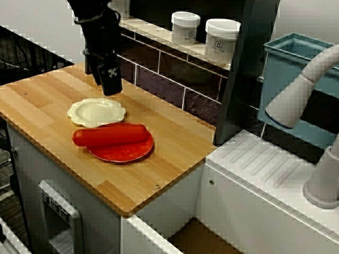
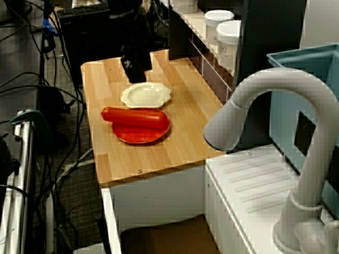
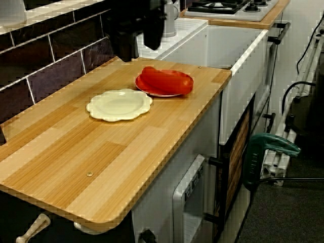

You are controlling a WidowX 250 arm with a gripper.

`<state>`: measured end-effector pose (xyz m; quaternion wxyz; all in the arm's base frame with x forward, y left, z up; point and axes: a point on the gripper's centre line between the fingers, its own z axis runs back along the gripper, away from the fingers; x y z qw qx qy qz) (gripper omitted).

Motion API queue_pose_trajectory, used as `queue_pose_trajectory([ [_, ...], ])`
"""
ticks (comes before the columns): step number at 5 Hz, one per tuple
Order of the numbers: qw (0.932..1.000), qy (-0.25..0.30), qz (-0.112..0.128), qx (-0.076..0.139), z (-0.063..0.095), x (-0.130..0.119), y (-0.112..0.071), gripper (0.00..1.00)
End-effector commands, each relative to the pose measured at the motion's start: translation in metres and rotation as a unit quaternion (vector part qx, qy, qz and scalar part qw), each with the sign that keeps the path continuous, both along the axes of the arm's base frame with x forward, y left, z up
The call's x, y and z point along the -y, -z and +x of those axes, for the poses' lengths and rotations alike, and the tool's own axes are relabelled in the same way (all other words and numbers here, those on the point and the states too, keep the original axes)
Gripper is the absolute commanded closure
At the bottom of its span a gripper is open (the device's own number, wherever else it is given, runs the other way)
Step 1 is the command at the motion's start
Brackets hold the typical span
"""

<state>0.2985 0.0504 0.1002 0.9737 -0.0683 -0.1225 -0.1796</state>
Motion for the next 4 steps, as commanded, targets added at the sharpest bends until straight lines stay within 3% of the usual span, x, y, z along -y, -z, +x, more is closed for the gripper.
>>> queue_pose_trajectory([
  [1, 0.9988, -0.035, -0.004, 0.033, 0.002, -0.039, -0.016, 0.00],
  [4, 0.9970, -0.071, -0.008, 0.030, 0.008, -0.065, -0.022, 0.00],
])
